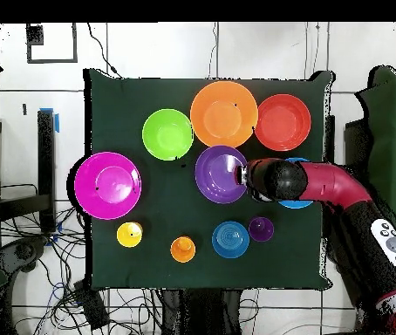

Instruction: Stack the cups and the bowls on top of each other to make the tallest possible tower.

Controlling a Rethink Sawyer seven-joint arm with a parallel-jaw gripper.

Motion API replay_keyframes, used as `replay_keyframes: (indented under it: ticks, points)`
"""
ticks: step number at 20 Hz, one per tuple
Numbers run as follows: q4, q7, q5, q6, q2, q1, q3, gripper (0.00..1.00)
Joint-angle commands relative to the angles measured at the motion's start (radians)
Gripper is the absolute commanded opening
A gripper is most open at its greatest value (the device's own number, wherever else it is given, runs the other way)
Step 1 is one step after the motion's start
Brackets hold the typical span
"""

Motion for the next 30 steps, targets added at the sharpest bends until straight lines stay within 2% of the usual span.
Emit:
replay_keyframes:
  ticks: [1,11,12,25,30]
  points:
    - [-0.037,-0.248,-0.076,0.080,0.036,0.002,0.041,0.00]
    - [-0.026,-0.269,-0.079,0.067,0.045,-0.019,0.063,0.00]
    - [-0.025,-0.269,-0.080,0.065,0.045,-0.021,0.064,1.00]
    - [-0.026,-0.260,-0.093,0.065,0.048,-0.026,0.078,1.00]
    - [-0.027,-0.234,-0.108,0.068,0.042,-0.011,0.059,1.00]
